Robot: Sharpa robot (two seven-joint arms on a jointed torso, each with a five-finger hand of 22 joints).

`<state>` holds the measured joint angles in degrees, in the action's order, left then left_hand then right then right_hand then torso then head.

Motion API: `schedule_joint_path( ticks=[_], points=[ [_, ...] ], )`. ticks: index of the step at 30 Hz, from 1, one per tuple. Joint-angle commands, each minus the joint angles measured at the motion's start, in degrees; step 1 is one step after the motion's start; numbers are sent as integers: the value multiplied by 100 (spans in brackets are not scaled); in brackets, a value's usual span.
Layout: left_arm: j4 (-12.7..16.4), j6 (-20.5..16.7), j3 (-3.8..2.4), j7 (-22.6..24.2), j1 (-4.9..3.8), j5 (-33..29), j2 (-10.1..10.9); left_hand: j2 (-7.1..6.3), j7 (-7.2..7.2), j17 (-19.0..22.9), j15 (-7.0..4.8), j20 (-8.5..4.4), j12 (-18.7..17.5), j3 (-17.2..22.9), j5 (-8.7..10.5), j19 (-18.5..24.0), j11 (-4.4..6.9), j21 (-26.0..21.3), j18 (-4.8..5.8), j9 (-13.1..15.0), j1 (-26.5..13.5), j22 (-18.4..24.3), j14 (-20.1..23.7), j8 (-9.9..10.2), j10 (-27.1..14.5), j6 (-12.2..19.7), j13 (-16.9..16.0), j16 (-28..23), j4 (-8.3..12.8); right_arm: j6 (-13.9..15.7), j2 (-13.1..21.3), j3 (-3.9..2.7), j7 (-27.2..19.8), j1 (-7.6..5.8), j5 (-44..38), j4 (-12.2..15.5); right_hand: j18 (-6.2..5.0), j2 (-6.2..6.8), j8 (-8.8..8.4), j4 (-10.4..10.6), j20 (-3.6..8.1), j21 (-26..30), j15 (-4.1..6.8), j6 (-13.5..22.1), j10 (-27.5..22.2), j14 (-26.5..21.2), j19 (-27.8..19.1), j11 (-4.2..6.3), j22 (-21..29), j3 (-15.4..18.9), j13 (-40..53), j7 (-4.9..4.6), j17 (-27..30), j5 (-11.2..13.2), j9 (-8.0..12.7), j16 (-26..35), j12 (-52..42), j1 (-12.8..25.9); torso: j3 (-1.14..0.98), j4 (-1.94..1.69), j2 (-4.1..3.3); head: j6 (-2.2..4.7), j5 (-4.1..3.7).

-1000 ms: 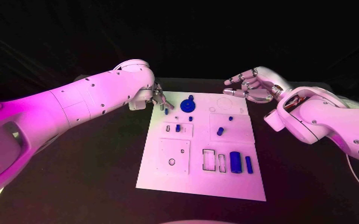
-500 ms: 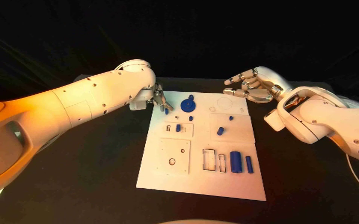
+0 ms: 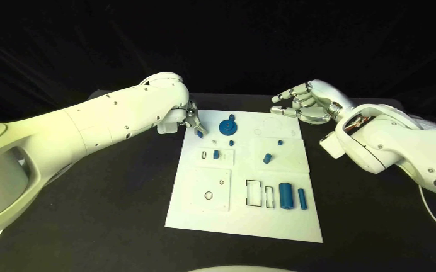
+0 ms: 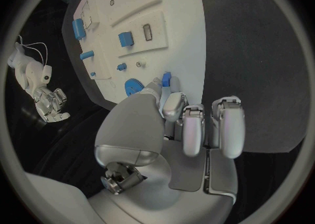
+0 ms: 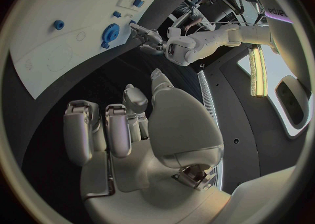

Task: Assemble the parts on the task board

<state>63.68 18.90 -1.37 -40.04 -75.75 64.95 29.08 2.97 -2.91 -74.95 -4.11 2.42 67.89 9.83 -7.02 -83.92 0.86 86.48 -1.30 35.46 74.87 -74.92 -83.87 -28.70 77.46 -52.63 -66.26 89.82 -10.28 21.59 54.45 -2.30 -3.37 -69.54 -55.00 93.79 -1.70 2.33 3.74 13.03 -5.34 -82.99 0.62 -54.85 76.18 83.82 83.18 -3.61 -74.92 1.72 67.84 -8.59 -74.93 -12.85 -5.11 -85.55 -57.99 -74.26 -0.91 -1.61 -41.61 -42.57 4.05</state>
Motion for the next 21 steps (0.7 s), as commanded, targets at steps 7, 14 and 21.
schedule_joint_path(
  ticks=[7, 14, 21],
  points=[
    [41, -197, 2, 138, -9, -314, 38, -88, -54, -1505, 10, -35, -18, 1043, 174, -374, -2, 16, 15, 76, 265, -1107, -613, -83, 30, 88, -4, 18, 420, -84, -16, 1, -45, 11, -17, -18, -106, -38, 14, 5, -11, 24, 7, -28, -34, 463, -16, 4, -285, 44, -1, 0, -883, -31, -6, 19, -35, -16, 2, 3, 0, -19, 8],
    [276, -378, 2, 174, -3, -385, 187, -233, -47, -1505, 13, -29, 27, 1538, 374, -369, -6, 6, 12, 155, 78, -1104, -613, -161, 75, 96, -40, 18, 517, -89, -18, 2, -47, 15, -16, -22, -106, -38, 14, 5, -11, 24, 7, -28, -34, 463, -16, 4, -285, 44, -1, 0, -883, -31, -6, 19, -35, -16, -1, -3, 7, -21, 10],
    [820, -666, 1, 180, -1, -435, 501, -293, -40, -1505, 10, -31, 76, 1677, 389, -373, 0, 10, 14, 190, 8, -1112, -613, -198, 113, 88, -85, 18, 555, -94, -17, 2, -49, 17, -1, -38, -106, -38, 14, 5, -11, 24, 7, -28, -34, 463, -16, 4, -285, 44, -1, 0, -883, -31, -6, 19, -35, -16, -7, -9, 10, -23, 21]
  ],
)
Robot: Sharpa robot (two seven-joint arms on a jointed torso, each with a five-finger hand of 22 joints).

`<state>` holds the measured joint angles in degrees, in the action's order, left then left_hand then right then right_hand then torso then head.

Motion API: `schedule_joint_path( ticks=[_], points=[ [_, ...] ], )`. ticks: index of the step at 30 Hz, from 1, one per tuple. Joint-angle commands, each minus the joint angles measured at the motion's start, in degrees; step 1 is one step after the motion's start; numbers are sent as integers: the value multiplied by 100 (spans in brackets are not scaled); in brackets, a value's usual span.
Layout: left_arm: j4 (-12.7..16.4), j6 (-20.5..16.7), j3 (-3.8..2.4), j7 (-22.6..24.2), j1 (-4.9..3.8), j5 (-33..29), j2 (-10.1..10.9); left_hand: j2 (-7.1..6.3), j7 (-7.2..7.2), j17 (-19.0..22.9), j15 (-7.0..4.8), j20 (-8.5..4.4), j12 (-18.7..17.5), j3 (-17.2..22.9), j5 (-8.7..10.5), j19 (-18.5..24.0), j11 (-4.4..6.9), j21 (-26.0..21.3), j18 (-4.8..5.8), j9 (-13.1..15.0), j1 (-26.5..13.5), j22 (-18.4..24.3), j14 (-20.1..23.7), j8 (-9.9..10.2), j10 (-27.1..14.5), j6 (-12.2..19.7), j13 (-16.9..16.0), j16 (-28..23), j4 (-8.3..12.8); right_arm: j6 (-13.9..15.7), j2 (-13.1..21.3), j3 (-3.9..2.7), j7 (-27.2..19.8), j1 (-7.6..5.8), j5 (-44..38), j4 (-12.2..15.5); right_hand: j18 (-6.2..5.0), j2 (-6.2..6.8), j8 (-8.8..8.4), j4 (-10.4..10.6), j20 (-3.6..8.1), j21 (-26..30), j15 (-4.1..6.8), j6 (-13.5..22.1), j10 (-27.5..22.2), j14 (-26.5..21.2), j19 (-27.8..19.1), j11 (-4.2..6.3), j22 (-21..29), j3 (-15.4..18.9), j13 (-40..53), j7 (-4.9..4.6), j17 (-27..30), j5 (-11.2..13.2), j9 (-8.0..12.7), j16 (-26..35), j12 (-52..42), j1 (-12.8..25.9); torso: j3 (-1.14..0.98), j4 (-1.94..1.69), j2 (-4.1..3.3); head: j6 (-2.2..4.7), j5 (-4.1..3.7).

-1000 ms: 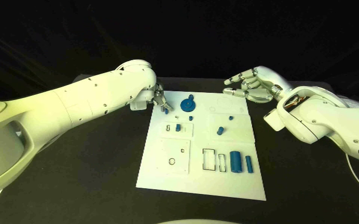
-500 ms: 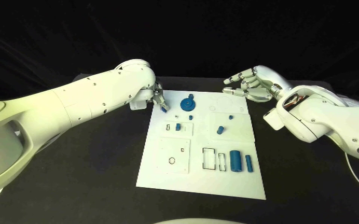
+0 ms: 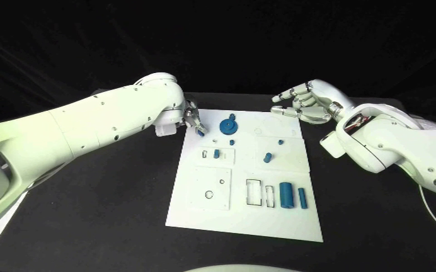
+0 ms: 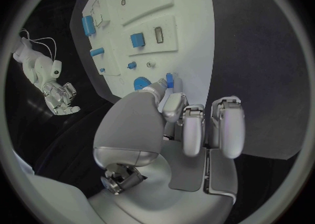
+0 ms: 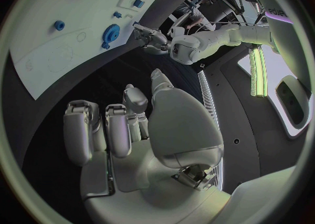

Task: Assemble the parts on the task board

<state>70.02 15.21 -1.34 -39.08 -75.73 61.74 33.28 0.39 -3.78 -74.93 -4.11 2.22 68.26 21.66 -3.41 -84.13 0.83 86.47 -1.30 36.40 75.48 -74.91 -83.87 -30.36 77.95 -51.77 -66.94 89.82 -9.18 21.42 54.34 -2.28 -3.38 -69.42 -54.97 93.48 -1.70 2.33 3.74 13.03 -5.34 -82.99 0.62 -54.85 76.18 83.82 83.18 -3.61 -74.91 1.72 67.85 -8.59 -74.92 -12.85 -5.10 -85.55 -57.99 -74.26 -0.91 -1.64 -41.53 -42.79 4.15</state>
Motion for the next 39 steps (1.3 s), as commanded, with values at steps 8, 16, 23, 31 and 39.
schedule_joint_path(
  ticks=[8, 16, 23, 31, 39],
  points=[
    [888, -780, 4, 87, 70, -96, 508, -85, 59, -1507, 3, -16, 81, 604, 29, -364, 13, 25, 20, 131, -118, -1132, -613, -73, 97, -13, -54, 18, 468, -81, -10, 3, -52, 19, 12, -25, -106, -38, 14, 5, -10, 24, 7, -28, -34, 463, -17, 4, -286, 44, -1, 0, -884, -31, -7, 19, -35, -16, -4, -9, -1, -9, 38],
    [1370, -1160, 20, 145, 285, 135, 810, -117, 66, -1507, -2, -21, 97, 678, 30, -372, 19, 35, 23, 157, -164, -1145, -613, -102, 113, -19, -67, 18, 476, -78, -10, 5, -54, 25, 17, -36, -106, -38, 14, 5, -10, 24, 7, -28, -34, 463, -17, 4, -286, 44, -1, 0, -884, -31, -7, 19, -35, -16, 2, -3, -1, -21, 69],
    [1601, -1338, 31, 167, 446, 260, 917, -136, 71, -1507, -6, -24, 108, 715, 30, -375, 24, 39, 24, 170, -185, -1150, -613, -117, 123, -21, -76, 18, 483, -82, -14, 6, -61, 33, 22, -43, -107, -46, 15, 6, -10, 28, 7, -30, -38, 462, -19, 5, -281, 58, -6, 0, -878, -39, -9, 24, -31, -33, 11, 5, -9, -25, 75],
    [1732, -1122, 33, 63, 511, 297, 958, -145, 74, -1507, -8, -25, 105, 736, 31, -372, 26, 33, 22, 178, -195, -1144, -613, -125, 124, -22, -73, 18, 487, -88, -23, 6, -66, 42, 27, -45, -107, -46, 15, 6, -10, 28, 7, -30, -38, 462, -19, 5, -281, 58, -6, 0, -878, -39, -9, 24, -31, -33, 3, 7, -11, -43, 81],
    [1750, -948, 36, -37, 576, 334, 976, -154, 75, -1507, -9, -26, 94, 753, 31, -364, 28, 22, 19, 183, -201, -1132, -613, -131, 118, -21, -60, 18, 492, -93, -19, 7, -66, 50, 30, -38, -107, -46, 15, 6, -10, 28, 7, -30, -38, 462, -19, 5, -281, 58, -6, 0, -878, -39, -9, 24, -31, -33, 3, 9, -9, -51, 82]
  ],
)
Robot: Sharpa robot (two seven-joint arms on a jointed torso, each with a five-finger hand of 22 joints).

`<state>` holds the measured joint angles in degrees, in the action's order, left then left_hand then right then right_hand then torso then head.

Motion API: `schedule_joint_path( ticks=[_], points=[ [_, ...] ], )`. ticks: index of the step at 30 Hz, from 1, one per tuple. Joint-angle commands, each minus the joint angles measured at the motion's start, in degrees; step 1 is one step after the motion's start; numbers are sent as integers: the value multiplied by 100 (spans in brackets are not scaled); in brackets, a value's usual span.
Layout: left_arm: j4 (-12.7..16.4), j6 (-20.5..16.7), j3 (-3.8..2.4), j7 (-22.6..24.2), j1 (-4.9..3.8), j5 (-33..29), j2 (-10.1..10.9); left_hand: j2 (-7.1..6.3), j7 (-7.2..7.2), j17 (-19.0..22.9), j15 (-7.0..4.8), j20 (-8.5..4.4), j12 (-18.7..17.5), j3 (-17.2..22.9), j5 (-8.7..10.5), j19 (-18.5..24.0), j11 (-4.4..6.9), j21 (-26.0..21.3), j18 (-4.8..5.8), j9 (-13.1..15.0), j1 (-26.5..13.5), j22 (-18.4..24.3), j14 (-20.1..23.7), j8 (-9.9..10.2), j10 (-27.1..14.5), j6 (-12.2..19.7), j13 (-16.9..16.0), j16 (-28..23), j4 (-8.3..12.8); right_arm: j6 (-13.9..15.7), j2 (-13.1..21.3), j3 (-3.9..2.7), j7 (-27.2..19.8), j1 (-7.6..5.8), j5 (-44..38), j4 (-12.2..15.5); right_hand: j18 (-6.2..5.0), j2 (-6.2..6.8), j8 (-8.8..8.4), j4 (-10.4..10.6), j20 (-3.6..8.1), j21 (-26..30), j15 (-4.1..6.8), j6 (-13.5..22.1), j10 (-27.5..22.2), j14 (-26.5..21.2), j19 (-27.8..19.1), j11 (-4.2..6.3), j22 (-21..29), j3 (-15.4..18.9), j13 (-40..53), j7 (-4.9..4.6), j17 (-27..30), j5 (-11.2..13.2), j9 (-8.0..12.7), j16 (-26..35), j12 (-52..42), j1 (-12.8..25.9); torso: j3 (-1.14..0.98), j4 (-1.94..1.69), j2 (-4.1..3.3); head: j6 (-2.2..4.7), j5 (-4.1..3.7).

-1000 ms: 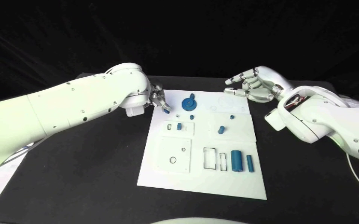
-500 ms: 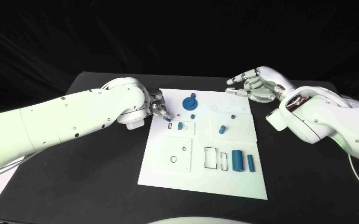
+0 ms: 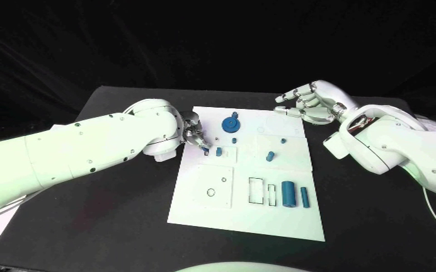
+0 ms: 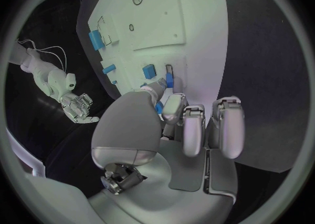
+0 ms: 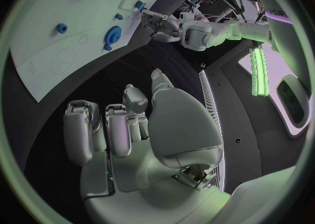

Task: Assemble the parts on the task board

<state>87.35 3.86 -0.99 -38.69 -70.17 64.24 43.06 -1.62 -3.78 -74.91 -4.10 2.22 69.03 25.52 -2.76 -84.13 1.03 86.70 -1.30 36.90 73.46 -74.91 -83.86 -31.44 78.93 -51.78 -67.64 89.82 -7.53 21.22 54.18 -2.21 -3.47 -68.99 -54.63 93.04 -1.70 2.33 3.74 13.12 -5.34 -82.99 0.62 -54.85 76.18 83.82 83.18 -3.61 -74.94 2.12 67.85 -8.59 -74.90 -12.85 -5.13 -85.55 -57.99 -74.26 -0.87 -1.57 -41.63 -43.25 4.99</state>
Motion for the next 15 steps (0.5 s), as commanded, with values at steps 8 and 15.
schedule_joint_path(
  ticks=[8, 15],
  points=[
    [26, 307, 2, -129, 43, 119, 0, 30, 80, -1509, -13, -28, 17, 406, -34, -367, 11, 3, 20, 146, -13, -1136, -614, -35, 20, -17, 8, 18, 340, -79, -4, 0, -60, 11, -3, 8, -107, -46, 15, -3, -10, 28, 7, -30, -37, 462, -19, 5, -278, 18, -7, 0, -880, -39, -6, 24, -30, -33, -1, -1, 1, -19, 1],
    [-7, 381, 15, -161, 54, 161, -10, 18, 82, -1509, -14, -29, 18, 428, -34, -368, 13, 4, 20, 154, -18, -1138, -614, -42, 22, -15, 6, 18, 349, -83, -2, 0, -63, 12, -2, 12, -107, -46, 15, -3, -10, 28, 7, -30, -37, 462, -19, 5, -278, 18, -7, 0, -880, -39, -6, 24, -30, -33, -3, -1, -1, -25, 1]
  ],
)
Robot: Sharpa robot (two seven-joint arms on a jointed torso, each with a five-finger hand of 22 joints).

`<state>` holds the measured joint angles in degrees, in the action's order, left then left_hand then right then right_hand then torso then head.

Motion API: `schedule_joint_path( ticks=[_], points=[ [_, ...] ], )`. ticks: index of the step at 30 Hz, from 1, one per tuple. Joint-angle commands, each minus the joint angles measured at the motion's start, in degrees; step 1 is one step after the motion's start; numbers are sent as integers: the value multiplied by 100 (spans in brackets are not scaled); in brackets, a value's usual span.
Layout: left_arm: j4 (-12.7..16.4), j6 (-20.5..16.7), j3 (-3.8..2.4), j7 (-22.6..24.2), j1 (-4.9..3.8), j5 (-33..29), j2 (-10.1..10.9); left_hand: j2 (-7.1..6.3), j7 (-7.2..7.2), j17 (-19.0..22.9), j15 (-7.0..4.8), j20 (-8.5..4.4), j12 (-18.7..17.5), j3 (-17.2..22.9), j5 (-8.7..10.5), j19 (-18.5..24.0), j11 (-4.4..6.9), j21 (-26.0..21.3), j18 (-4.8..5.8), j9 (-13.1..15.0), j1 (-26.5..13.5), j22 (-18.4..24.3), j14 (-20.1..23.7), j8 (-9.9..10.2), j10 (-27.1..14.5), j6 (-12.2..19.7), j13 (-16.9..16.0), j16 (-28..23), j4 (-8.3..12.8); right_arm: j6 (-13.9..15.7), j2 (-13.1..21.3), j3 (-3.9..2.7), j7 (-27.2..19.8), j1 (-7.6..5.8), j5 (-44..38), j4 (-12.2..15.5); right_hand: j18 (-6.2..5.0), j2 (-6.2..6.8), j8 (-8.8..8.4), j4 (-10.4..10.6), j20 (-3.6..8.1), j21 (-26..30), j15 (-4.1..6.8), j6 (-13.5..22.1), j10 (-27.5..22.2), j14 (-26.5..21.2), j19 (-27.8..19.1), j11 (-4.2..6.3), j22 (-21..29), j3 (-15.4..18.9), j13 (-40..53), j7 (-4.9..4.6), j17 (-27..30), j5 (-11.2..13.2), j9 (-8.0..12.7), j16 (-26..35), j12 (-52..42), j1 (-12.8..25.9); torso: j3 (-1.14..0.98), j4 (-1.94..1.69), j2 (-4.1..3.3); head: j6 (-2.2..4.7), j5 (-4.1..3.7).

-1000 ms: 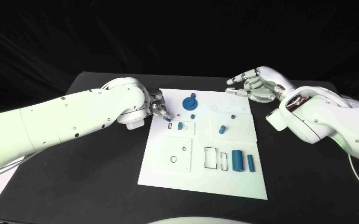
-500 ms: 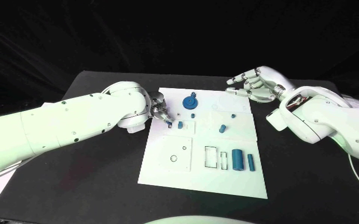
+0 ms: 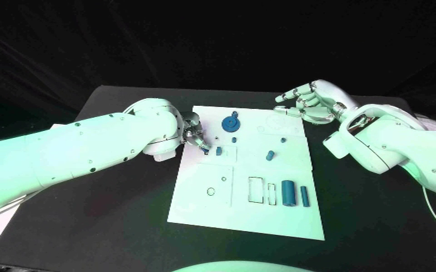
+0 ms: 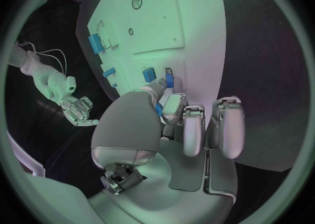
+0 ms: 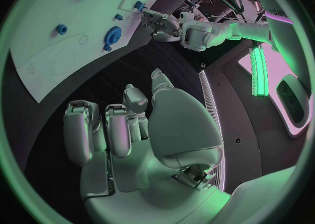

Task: Assemble the parts on the task board

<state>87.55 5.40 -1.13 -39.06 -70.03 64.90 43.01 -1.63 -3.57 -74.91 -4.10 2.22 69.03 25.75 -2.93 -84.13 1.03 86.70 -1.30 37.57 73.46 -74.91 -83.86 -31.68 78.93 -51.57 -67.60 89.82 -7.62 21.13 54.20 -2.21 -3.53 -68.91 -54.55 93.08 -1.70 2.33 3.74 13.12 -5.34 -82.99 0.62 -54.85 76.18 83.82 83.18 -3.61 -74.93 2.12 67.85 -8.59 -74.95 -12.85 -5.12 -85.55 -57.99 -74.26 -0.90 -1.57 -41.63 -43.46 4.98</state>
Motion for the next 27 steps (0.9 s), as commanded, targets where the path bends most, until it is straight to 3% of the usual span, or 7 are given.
schedule_joint_path(
  ticks=[1, 27],
  points=[
    [-29, 241, 32, -127, 44, 103, -6, 13, 61, -1509, -15, -30, 20, 416, -17, -368, 14, 4, 20, 90, -21, -1139, -614, -22, 23, -36, 1, 18, 362, -75, -3, 0, -57, 5, -9, 8, -107, -46, 15, -3, -10, 28, 7, -30, -37, 462, -19, 5, -279, 18, -7, 0, -875, -39, -7, 24, -30, -33, 1, 1, -3, -7, 4],
    [68, 412, 47, -149, 85, 128, 24, -120, 67, -1509, -24, -40, 10, 801, -21, -369, 23, 0, 20, 185, -124, -1142, -614, -109, 34, -11, 9, 18, 469, -86, -8, 0, -60, 14, -8, -4, -108, -56, 16, 0, -10, 31, 8, -31, -36, 462, -21, 6, -276, 28, -3, 0, -874, -43, -8, 25, -38, -45, 0, 3, -1, -21, 5]
  ],
)
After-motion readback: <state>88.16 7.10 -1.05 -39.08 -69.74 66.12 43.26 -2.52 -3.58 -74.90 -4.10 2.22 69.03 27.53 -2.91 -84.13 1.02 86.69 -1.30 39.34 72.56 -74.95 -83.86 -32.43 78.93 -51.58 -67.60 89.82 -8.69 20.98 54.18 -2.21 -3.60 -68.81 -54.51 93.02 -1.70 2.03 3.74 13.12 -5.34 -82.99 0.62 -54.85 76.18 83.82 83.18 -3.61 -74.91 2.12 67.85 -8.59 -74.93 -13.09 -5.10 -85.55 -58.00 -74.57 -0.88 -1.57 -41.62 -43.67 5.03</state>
